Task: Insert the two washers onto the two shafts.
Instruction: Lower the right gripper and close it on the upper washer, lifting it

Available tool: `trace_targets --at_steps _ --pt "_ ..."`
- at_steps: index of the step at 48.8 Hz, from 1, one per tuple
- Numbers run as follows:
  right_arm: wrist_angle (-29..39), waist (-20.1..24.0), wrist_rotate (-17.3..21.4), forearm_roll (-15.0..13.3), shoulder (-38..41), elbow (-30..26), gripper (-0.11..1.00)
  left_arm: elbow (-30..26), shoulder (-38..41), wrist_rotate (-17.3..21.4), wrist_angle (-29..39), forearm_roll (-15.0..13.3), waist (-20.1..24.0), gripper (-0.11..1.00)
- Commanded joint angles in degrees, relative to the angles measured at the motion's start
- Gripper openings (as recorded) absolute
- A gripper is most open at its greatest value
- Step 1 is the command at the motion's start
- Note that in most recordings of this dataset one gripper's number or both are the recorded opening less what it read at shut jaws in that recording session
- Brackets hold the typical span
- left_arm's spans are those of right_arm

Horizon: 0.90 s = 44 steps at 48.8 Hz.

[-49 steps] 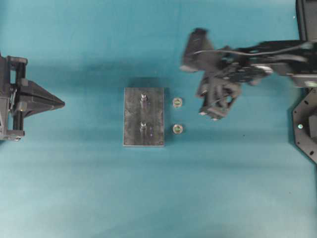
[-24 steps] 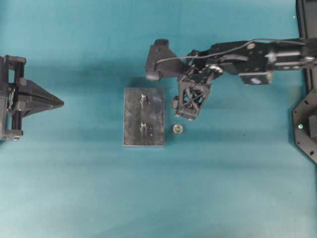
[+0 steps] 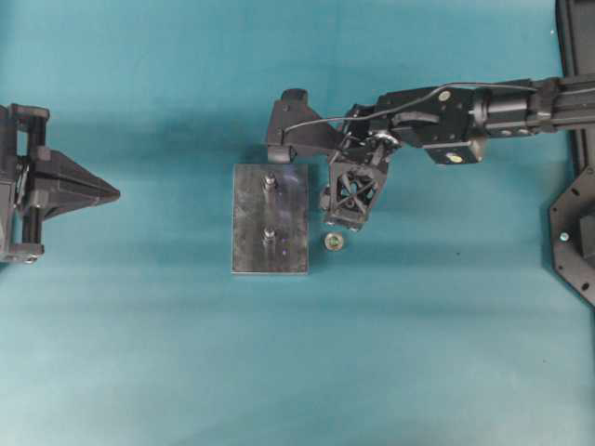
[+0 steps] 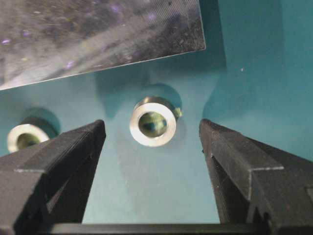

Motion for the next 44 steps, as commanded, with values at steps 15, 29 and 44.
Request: trace_targets --at_steps 15,29,44 --pt "-1.23 -0.09 -0.35 -0.79 0.18 -2.29 0.80 -0.97 -0.09 0.00 -0.18 0.09 0.09 0.00" --pt "0.26 0.00 -0.35 -0.79 0.53 -2.64 0.80 -1.14 -0.09 0.00 -0.18 0.09 0.09 0.00" --pt "0.88 0.26 -0.26 -0.79 0.79 -2.64 0.72 -1.05 -0.09 0.00 -0.18 0.09 0.09 0.00"
